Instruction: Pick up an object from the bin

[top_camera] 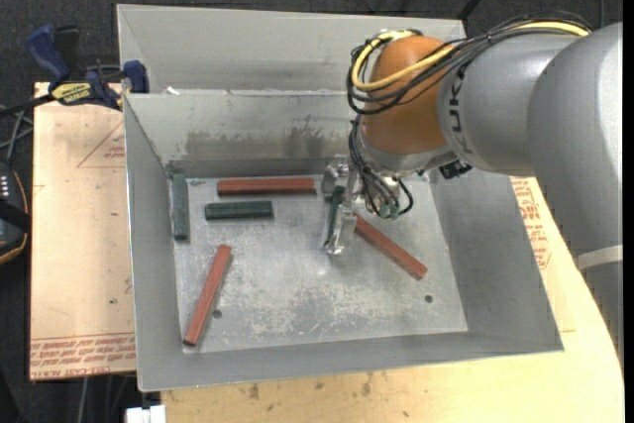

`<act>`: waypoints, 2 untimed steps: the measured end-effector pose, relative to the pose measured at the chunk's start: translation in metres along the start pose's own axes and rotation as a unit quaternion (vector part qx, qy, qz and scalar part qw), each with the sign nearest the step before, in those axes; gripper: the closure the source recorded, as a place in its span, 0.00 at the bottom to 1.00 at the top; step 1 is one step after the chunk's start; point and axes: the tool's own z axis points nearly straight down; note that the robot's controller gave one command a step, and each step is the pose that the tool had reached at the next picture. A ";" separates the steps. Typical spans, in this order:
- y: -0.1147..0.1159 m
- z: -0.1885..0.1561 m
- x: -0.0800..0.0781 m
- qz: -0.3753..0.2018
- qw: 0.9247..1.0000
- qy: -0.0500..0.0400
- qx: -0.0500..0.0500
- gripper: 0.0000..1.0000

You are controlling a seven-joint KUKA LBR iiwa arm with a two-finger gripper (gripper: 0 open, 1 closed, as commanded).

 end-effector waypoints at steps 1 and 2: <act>-0.032 -0.003 -0.012 -0.011 1.000 0.001 -0.001 0.00; -0.045 -0.012 -0.007 -0.033 0.999 0.002 0.001 0.00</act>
Offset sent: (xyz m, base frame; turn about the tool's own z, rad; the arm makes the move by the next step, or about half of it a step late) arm -0.0020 -0.0329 0.0186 -0.1027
